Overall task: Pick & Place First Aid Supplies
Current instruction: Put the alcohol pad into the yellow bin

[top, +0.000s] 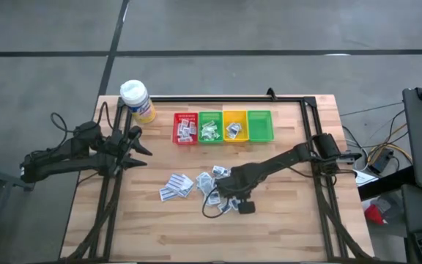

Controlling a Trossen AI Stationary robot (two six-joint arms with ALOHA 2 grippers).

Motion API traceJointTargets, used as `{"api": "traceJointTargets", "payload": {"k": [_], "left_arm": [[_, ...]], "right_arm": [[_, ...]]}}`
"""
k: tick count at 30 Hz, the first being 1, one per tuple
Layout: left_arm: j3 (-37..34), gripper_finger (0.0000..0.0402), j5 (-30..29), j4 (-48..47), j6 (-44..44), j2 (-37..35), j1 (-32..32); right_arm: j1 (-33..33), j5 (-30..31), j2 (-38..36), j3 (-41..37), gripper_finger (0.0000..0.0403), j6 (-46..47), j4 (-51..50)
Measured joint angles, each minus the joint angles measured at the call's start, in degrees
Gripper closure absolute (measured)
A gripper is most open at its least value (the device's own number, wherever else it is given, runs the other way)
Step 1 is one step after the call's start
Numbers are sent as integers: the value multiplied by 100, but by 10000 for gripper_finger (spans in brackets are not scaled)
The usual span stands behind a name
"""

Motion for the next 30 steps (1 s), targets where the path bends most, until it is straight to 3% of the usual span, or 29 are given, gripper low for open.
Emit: {"api": "traceJointTargets", "payload": {"k": [6, 14, 22, 30], "left_arm": [[0, 227, -1, -1, 18, 0, 0], [0, 227, -1, -1, 70, 2, 0], [0, 227, -1, -1, 70, 1, 0], [-32, 227, -1, 1, 65, 0, 0]], "right_arm": [[-8, -500, -20, 67, 378, 227, 0], [-6, -675, -22, 78, 308, 419, 50], [-3, -302, 28, 50, 253, 422, 165], [32, -41, 33, -116, 249, 438, 529]]}}
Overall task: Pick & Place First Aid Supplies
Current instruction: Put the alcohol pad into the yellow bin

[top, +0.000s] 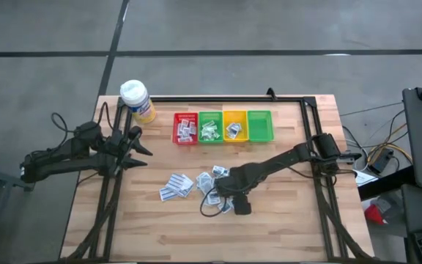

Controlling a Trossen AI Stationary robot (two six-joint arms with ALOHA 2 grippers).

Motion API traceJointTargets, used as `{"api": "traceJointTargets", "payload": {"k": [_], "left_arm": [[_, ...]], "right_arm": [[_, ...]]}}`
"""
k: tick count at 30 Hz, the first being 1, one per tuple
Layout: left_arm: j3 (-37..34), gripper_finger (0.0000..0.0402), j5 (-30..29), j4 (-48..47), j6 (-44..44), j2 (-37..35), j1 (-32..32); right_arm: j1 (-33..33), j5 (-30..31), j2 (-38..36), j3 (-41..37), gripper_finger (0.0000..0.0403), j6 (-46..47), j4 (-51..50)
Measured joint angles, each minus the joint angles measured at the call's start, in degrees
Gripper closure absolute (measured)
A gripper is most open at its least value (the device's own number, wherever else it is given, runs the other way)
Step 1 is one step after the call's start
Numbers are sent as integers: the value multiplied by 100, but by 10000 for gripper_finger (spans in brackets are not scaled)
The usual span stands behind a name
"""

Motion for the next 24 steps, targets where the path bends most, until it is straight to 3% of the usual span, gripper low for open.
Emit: {"api": "traceJointTargets", "payload": {"k": [10, 24], "left_arm": [[-96, 227, -2, 0, -6, 0, 0], [-388, 227, -2, 216, -126, 1, 0]], "right_arm": [[280, 260, -22, -183, 247, -17, 53], [549, 1398, -9, -209, 277, 472, -428]]}}
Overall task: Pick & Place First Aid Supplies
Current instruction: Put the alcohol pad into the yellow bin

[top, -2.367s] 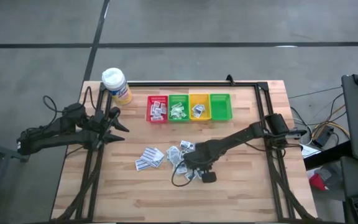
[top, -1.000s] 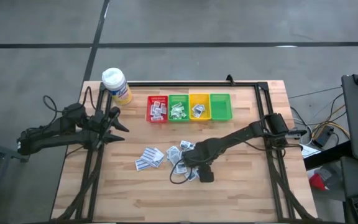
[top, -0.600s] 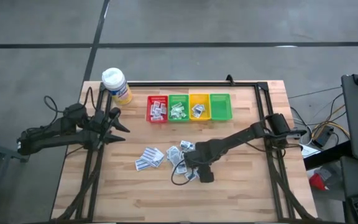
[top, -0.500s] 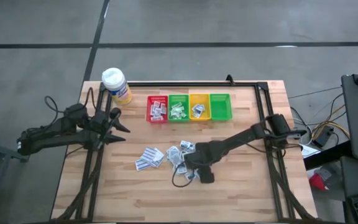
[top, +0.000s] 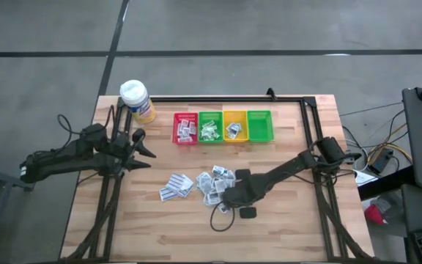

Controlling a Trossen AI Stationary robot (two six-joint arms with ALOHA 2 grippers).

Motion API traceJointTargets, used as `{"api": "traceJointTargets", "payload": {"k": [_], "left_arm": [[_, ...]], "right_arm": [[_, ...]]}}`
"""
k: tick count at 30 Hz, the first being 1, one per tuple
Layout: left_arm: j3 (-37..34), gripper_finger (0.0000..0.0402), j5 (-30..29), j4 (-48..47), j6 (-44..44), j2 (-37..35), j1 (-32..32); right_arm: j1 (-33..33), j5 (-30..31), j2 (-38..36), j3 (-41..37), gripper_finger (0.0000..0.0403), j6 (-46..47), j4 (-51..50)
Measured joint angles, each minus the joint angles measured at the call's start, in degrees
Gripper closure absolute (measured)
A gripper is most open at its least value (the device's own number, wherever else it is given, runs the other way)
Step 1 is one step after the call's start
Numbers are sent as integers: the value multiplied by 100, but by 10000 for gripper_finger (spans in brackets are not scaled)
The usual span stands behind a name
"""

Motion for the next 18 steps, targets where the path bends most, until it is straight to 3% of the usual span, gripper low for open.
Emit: {"api": "traceJointTargets", "payload": {"k": [5, 11, 18], "left_arm": [[2, 227, 0, 28, -2, 1, 0], [2, 227, 0, 51, -8, -1, 0], [2, 227, 2, 106, -24, -1, 0]], "right_arm": [[-5, 108, 0, -105, 302, 73, -317], [-70, -299, -39, -425, 350, 341, -101], [-98, -351, -44, -477, 389, 339, -30]]}}
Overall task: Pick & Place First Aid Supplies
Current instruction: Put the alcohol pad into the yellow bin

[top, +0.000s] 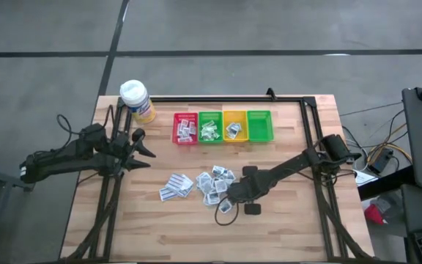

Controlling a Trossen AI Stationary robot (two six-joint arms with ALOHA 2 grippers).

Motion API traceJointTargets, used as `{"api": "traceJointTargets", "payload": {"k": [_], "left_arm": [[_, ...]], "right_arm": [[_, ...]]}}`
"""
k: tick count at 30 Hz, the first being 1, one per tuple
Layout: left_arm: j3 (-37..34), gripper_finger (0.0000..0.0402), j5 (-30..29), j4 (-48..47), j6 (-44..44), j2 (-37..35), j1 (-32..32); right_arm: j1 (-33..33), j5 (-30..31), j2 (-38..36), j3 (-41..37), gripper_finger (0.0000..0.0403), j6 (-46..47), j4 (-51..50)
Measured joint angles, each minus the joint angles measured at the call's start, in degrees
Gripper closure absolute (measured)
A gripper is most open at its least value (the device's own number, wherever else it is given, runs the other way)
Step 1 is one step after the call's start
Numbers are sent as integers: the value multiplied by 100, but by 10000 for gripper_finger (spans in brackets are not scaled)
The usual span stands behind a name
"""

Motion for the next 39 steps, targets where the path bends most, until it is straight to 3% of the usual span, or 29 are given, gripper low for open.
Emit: {"api": "traceJointTargets", "payload": {"k": [12, 21, 39], "left_arm": [[0, 227, 0, 203, -103, 0, 0], [0, 227, 4, 276, -136, 1, 0], [2, 227, 11, 282, -133, 0, 0]], "right_arm": [[-232, -252, -62, -9, 395, -2, 38], [-720, -528, -689, -70, 395, -344, 76], [-2009, -2247, -1264, 39, 395, -1196, 87]]}}
